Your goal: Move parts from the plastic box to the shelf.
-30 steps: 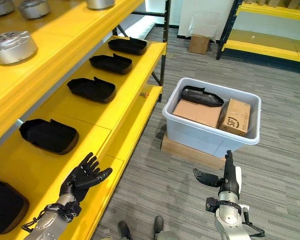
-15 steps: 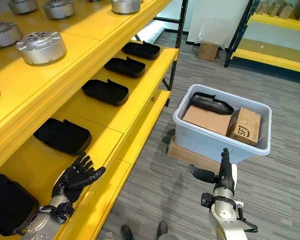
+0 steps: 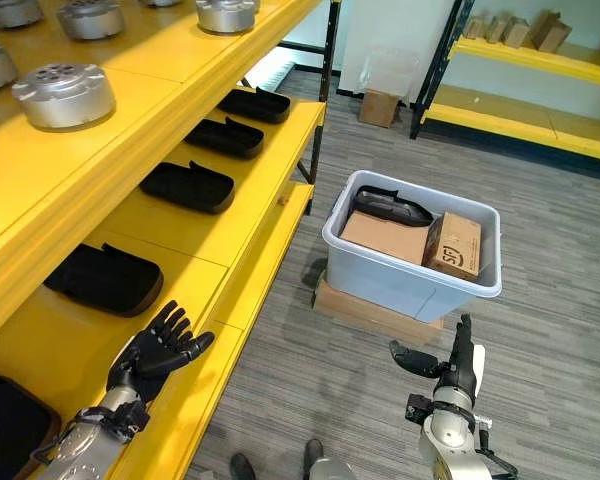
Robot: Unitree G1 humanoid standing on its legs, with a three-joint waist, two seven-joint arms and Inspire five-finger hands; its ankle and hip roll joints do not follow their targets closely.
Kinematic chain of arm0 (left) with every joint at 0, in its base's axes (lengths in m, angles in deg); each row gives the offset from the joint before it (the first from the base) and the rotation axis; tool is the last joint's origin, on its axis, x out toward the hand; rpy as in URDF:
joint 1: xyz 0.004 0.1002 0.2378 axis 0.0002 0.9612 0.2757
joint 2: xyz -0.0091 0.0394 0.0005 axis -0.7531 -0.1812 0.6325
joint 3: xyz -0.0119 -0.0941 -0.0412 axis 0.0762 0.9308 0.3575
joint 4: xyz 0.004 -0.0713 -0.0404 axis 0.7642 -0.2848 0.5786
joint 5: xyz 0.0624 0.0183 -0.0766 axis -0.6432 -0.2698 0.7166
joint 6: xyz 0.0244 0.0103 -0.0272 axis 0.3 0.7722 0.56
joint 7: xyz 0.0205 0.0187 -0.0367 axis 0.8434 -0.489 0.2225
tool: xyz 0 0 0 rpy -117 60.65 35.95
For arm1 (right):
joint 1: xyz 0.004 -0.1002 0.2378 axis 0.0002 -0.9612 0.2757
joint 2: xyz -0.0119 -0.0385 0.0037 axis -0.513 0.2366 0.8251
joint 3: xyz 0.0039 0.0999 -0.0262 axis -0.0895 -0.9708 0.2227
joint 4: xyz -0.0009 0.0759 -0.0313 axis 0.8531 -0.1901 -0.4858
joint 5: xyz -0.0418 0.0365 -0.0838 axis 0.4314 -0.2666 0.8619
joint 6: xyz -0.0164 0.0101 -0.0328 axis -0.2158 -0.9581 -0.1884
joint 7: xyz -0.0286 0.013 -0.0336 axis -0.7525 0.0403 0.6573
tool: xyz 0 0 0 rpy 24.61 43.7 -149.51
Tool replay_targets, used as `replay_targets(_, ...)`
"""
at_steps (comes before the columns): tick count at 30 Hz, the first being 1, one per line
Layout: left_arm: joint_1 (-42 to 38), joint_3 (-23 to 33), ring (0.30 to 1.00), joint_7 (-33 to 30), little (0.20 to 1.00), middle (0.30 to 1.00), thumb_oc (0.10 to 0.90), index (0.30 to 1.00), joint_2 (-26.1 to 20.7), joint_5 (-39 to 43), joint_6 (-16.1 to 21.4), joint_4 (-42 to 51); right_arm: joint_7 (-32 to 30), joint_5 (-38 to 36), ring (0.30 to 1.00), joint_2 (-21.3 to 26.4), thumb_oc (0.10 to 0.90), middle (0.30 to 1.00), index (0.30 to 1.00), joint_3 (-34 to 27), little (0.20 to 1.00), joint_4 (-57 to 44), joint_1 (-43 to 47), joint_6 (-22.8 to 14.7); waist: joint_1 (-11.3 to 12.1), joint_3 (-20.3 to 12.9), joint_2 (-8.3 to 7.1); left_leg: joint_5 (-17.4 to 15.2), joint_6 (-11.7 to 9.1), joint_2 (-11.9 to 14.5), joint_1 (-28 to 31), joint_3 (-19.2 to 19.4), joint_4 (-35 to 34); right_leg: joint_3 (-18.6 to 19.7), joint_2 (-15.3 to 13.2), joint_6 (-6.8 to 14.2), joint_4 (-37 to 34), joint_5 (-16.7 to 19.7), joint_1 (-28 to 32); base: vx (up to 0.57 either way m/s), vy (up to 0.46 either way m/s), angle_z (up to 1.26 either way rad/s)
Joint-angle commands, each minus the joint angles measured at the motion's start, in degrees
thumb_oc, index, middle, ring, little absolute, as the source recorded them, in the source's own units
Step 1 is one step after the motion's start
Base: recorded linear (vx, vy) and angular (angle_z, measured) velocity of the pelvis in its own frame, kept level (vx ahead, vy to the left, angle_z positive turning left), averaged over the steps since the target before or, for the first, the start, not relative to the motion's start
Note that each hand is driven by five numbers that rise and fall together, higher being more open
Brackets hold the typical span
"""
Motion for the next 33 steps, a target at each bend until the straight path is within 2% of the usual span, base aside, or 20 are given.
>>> replay_targets(1,-3.08,2.36,1.0,2.28,1.0,1.0,0.9,1.0,-4.6,1.82,3.38,6.55,-2.3,1.89,1.0,0.67,0.9,1.0,1.0,-3.25,1.0,-3.94,5.34,-3.62,0.16,-0.3,0.0,-4.41,-2.54,2.27,2.55,-1.77,1.41,1.25,-5.49,2.01,-0.71,8.16,2.04,-0.19,-0.353,-0.08)
replay_targets(2,-3.08,2.36,1.0,2.28,1.0,1.0,0.9,1.0,-4.6,1.82,3.38,6.55,-2.3,1.89,1.0,0.67,0.9,1.0,1.0,-3.25,1.0,-3.94,5.34,-3.62,0.16,-0.3,0.0,-4.41,-2.54,2.27,2.55,-1.77,1.41,1.25,-5.49,2.01,-0.71,8.16,2.04,-0.21,-0.454,-0.2)
replay_targets(4,-2.8,2.0,1.0,3.15,1.0,1.0,0.9,1.0,-4.89,2.43,4.03,6.25,-2.06,1.62,1.0,1.07,0.9,1.0,1.0,-3.65,1.0,-3.56,5.26,-3.81,-0.01,-0.38,-0.3,-3.74,-4.16,4.43,2.32,-1.82,1.71,0.65,-4.58,2.34,-4.55,5.53,3.82,-0.14,-0.376,-0.22)
replay_targets(5,-2.28,1.89,1.0,4.05,1.0,1.0,0.9,1.0,-4.68,2.37,4.18,6.42,-1.73,1.34,1.0,1.47,0.9,1.0,1.0,-4.2,1.0,-3.79,4.48,-3.98,0.05,-0.69,-0.6,-3.22,-5.01,5.13,1.9,-1.74,2.06,0.18,-3.95,2.55,-7.16,3.41,5.69,-0.09,-0.248,-0.11)
replay_targets(6,-2.15,1.83,1.0,4.25,1.0,1.0,0.9,1.0,-4.63,2.33,4.27,6.51,-1.72,1.25,1.0,1.61,0.9,1.0,1.0,-4.37,1.0,-3.93,4.21,-3.98,0.04,-0.75,-0.65,-3.1,-5.2,5.29,1.78,-1.8,2.17,0.02,-3.75,2.56,-7.83,2.92,6.2,-0.12,-0.31,-0.17)
replay_targets(7,-1.3,1.57,1.0,5.03,1.0,1.0,0.9,1.0,-3.82,2.24,3.93,7.51,-1.28,0.72,1.0,2.71,0.9,1.0,1.0,-5.57,1.0,-5.03,2.57,-3.58,0.05,-1.39,-1.07,-1.75,-6.55,7.02,0.87,-0.92,2.8,-1.69,-3.25,2.04,-10.81,-0.37,8.85,-0.11,-0.246,-0.19)
replay_targets(8,-1.0,1.58,1.0,4.9,1.0,1.0,0.9,1.0,-3.5,2.46,3.85,8.01,-1.08,0.56,1.0,3.17,0.9,1.0,1.0,-5.92,1.0,-5.15,2.09,-3.67,-0.05,-1.6,-1.1,-1.39,-6.94,7.63,0.7,-0.54,2.85,-2.23,-2.88,1.88,-11.84,-1.85,9.74,-0.12,-0.244,-0.43)
replay_targets(12,-1.08,1.54,1.0,3.92,1.0,1.0,0.9,1.0,-2.79,3.73,4.57,8.17,-0.71,-0.83,1.0,5.19,0.9,1.0,1.0,-6.28,1.0,-5.23,1.65,-3.16,-0.71,-1.88,-1.1,-0.25,-8.33,9.69,0.16,-0.03,2.83,-3.47,-0.87,0.1,-13.52,-4.24,10.94,-0.1,-0.178,-0.48)
replay_targets(17,-2.87,0.93,1.0,2.99,1.0,1.0,0.9,1.0,-2.04,5.02,5.34,7.38,-0.98,-1.35,1.0,7.02,0.9,1.0,1.0,-6.63,1.0,-4.83,2.59,-2.56,-1.51,-0.82,-1.03,1.26,-9.41,12.62,-1.66,-0.63,3.71,-3.9,1.45,-3.03,-11.68,-6.59,9.95,-0.14,-0.163,-0.37)
replay_targets(22,-5.18,-1.51,1.0,1.54,1.0,1.0,0.9,1.0,-0.57,4.45,6.93,6.47,-0.36,-1.13,1.0,8.65,0.9,1.0,1.0,-7.54,1.0,-4.13,3.66,-2.25,-3.12,0.75,-0.46,7.41,-11.8,17.72,-3.05,-1.59,3.15,-4.22,4.73,-6.59,-6.42,-10.57,6.82,-0.18,-0.109,-0.05)
replay_targets(27,-7.08,-3.37,1.0,0.1,1.0,1.0,0.9,1.0,-0.1,3.72,8.07,5.61,-0.71,-0.85,1.0,9.11,0.9,1.0,1.0,-7.55,1.0,-3.81,4.24,-3.25,-4.5,1.03,-0.36,11.02,-13.35,20.41,-3.1,-1.53,2.69,-4.44,5.66,-7.57,-3.87,-11.64,4.32,-0.15,-0.058,-0.07)
replay_targets(33,-9.98,-5.61,1.0,-2.9,1.0,1.0,0.9,1.0,0.43,3.25,9.11,4.81,-1.07,0.04,1.0,8.31,0.9,1.0,1.0,-7.35,1.0,-3.33,4.71,-4.24,-6.22,0.84,0.34,12.49,-14.1,21.17,-2.82,-1.24,2.96,-3.62,5.66,-7.94,-2.81,-12.16,3.83,-0.08,-0.022,-0.06)
